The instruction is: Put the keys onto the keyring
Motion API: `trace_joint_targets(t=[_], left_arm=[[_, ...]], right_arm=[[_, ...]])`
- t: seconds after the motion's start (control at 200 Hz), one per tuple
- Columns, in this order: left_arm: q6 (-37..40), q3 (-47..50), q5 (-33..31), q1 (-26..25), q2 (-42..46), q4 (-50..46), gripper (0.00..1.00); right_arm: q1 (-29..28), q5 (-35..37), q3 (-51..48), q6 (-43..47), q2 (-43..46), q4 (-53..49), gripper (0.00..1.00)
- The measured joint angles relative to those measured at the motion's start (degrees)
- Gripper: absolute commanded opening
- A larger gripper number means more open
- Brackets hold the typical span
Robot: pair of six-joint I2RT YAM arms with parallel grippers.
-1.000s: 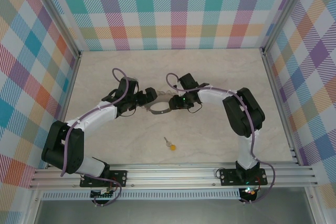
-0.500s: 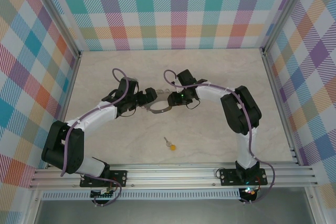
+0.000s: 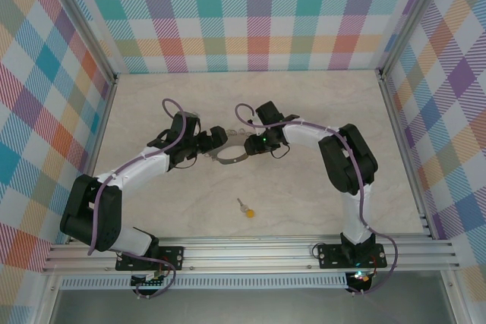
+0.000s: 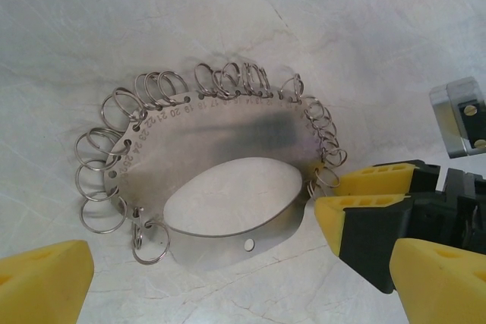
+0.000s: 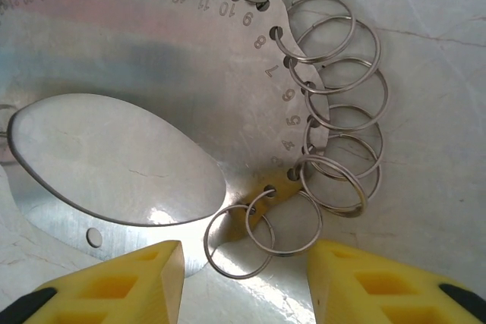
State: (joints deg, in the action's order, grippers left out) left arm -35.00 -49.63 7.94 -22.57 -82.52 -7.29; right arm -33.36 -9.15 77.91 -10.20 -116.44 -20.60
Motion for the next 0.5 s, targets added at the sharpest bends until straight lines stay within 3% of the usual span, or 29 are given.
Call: trace_joint_targets(t=[0.5], left_arm=[[-0.2, 0.0, 0.0, 0.0, 0.0, 0.0, 1.0]], right_arm=[[-1.2, 1.7, 1.3, 2.1, -0.9, -0.5, 0.46]])
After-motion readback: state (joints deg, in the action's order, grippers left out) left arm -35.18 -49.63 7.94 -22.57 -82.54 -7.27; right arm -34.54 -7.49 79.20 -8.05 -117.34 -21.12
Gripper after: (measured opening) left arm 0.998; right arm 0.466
